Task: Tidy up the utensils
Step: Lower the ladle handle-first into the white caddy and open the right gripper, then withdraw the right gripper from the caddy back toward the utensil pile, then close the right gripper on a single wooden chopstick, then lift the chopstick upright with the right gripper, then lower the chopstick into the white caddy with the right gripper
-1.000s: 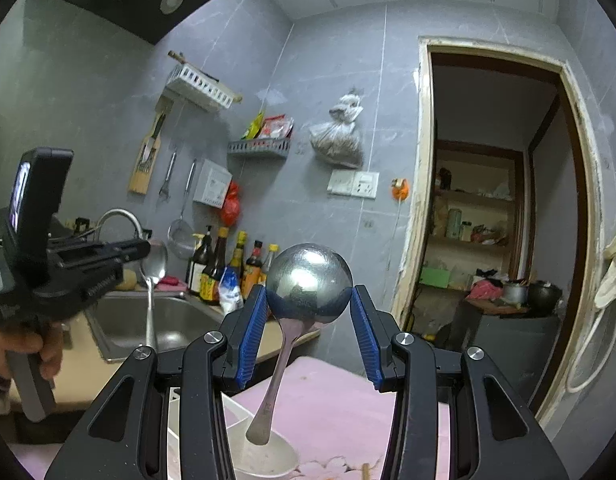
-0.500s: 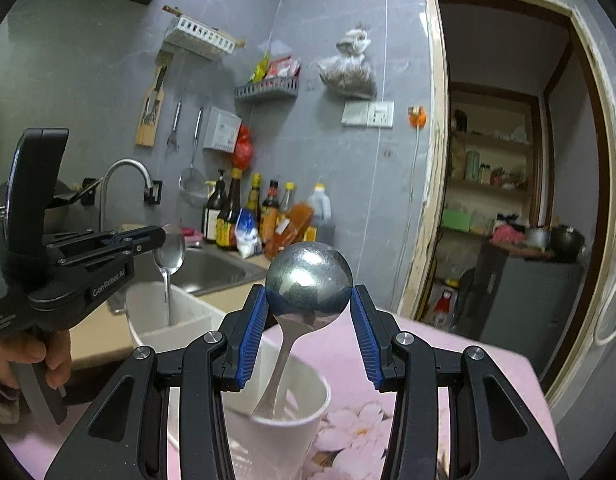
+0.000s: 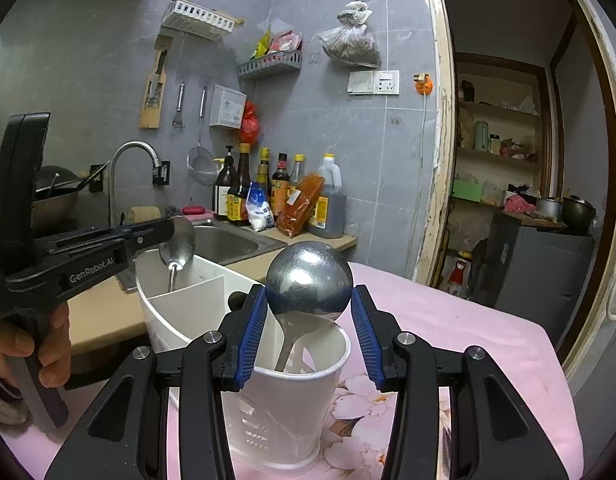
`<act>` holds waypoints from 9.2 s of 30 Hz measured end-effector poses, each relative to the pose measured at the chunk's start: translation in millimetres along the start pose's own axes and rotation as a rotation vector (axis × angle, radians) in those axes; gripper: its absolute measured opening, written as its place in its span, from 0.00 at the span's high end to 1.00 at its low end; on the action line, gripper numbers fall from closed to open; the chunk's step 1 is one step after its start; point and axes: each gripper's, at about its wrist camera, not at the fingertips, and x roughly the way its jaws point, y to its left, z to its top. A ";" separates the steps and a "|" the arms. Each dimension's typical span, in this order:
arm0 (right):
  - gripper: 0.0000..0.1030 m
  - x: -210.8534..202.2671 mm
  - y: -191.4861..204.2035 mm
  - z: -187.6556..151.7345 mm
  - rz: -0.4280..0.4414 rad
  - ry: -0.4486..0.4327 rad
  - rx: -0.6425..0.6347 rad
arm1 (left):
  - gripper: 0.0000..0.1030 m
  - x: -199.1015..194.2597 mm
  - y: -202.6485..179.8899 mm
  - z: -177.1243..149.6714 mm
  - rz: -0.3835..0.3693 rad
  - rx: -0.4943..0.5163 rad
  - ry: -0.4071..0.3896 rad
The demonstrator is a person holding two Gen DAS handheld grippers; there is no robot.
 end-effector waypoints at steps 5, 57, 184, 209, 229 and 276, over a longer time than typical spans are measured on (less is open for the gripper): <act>0.50 -6.7 -1.9 1.0 0.021 -0.018 0.024 | 0.91 -1.5 6.2 1.9 -0.047 -0.067 0.036; 0.47 -127.9 -169.2 -84.4 -0.206 0.278 0.263 | 0.63 30.6 -212.3 -73.5 -0.321 0.229 0.472; 0.97 -105.1 -127.0 -78.9 -0.140 0.453 0.184 | 0.96 24.1 -185.8 -70.4 -0.466 0.103 0.614; 0.97 -106.1 -40.8 60.0 0.000 -0.467 0.199 | 0.96 -46.3 -63.4 56.0 -0.254 -0.028 -0.211; 0.97 -29.9 -17.8 64.3 -0.047 -0.570 0.311 | 0.96 -9.5 46.6 60.0 -0.104 -0.376 -0.301; 0.95 -6.8 5.0 18.0 -0.020 -0.209 0.145 | 0.94 1.8 -4.6 -3.2 -0.014 -0.095 -0.117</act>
